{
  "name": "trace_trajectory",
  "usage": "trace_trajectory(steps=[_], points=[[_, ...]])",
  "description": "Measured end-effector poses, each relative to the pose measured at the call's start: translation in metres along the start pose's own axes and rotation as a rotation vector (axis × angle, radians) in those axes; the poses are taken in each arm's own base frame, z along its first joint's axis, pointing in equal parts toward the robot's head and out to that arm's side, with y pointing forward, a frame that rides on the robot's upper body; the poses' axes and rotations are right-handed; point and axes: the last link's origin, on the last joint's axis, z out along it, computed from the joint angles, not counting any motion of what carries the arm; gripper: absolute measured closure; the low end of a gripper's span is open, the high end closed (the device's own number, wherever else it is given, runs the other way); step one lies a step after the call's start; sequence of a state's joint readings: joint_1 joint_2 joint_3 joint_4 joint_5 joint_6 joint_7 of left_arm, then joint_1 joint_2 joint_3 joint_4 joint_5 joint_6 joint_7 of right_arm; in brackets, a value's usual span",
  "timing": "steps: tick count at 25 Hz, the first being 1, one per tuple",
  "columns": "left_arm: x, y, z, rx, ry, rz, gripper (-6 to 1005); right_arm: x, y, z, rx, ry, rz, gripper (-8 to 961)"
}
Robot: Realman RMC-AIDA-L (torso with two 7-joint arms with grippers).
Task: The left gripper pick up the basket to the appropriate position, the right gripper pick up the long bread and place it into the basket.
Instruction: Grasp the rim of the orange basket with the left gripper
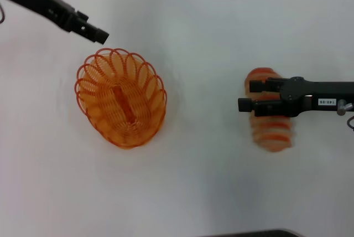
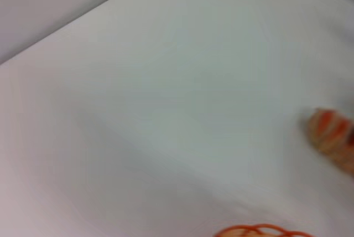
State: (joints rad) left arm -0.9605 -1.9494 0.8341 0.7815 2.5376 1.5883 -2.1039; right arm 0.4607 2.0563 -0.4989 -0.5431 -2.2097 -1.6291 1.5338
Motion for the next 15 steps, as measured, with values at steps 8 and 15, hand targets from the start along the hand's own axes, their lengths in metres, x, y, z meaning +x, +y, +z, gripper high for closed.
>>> trace_trajectory(steps=[8,15], points=[[0.027,0.004,0.03,0.178,-0.186,0.088,235,0.002,0.004,0.006,-0.014,-0.006,-0.014,9],[0.017,0.011,0.059,0.224,-0.313,0.11,234,0.0,0.004,0.01,-0.023,-0.008,-0.012,9]])
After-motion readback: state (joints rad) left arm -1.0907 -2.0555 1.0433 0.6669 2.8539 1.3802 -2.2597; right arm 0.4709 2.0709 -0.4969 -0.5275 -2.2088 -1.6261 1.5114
